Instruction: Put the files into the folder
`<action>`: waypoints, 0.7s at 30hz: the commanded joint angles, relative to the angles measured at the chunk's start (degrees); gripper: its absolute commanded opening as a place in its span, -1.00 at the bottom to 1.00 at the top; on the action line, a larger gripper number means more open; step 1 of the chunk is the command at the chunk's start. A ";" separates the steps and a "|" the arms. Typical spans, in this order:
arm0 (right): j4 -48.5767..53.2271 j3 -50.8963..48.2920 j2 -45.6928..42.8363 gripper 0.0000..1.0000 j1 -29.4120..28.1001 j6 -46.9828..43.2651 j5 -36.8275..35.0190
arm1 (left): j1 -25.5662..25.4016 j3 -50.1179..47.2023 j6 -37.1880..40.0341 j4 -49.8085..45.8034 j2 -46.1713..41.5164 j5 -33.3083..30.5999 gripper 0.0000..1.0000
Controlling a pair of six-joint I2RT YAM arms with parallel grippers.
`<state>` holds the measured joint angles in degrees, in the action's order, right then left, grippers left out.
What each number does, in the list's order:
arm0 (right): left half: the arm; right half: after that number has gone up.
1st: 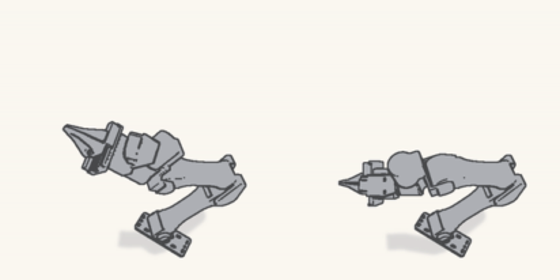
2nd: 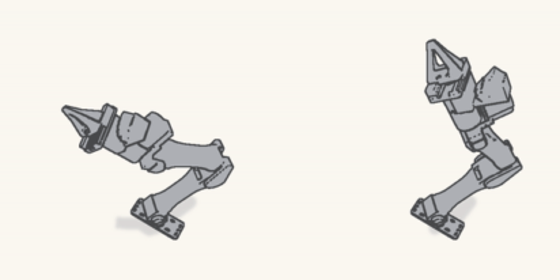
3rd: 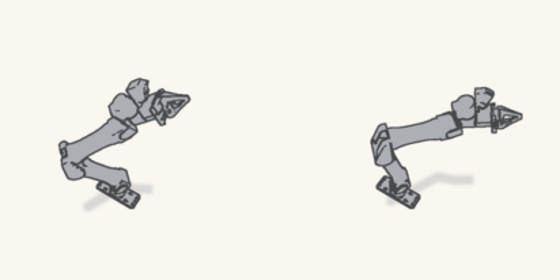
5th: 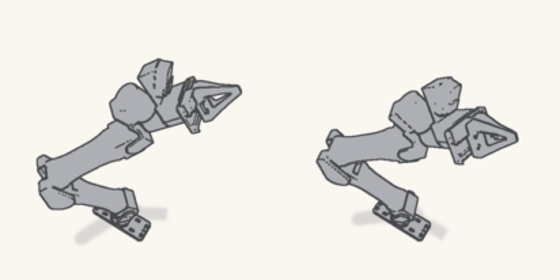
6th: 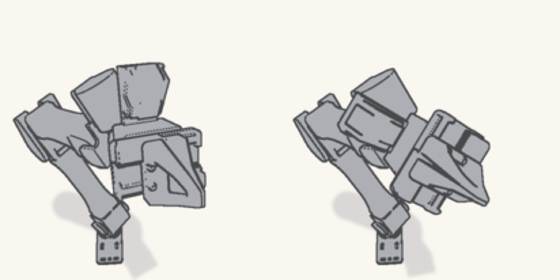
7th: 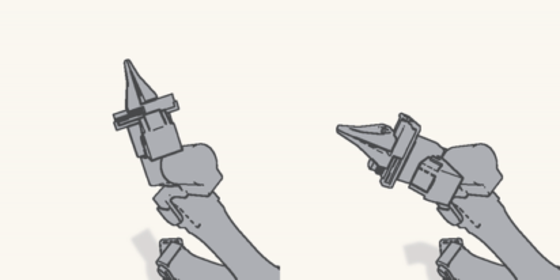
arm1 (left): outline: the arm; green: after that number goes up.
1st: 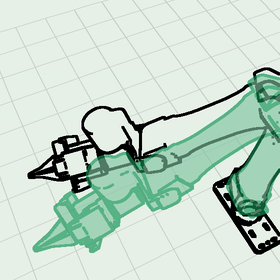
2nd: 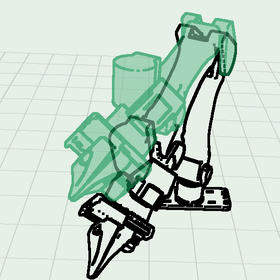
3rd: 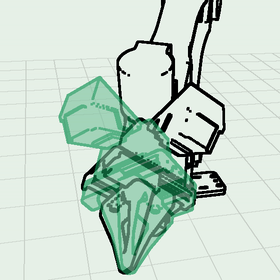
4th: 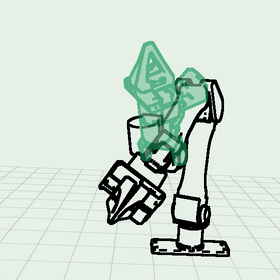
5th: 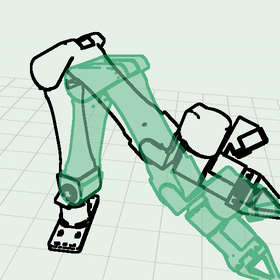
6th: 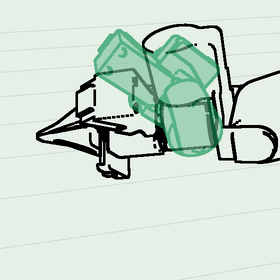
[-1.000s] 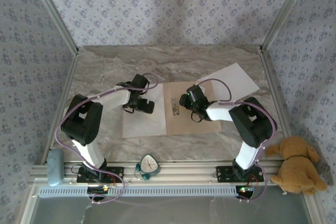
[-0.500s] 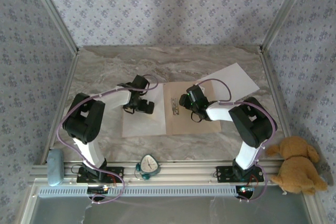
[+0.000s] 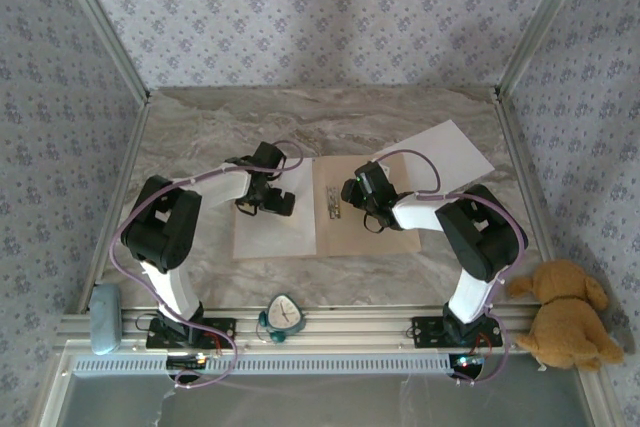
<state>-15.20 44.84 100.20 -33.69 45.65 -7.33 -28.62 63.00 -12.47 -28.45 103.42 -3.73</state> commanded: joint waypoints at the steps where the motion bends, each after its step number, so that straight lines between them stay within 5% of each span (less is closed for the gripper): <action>1: 5.95 -0.63 2.96 0.07 -0.76 0.41 1.36 | -0.43 1.13 2.39 -1.74 2.35 -1.08 0.99; 21: 6.06 -0.68 2.98 0.08 -0.76 0.55 1.20 | 0.14 -0.36 1.58 -3.45 1.32 -3.13 1.00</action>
<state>-15.20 44.91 100.29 -33.69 45.65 -7.35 -28.60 64.03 -10.57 -28.95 104.27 -4.14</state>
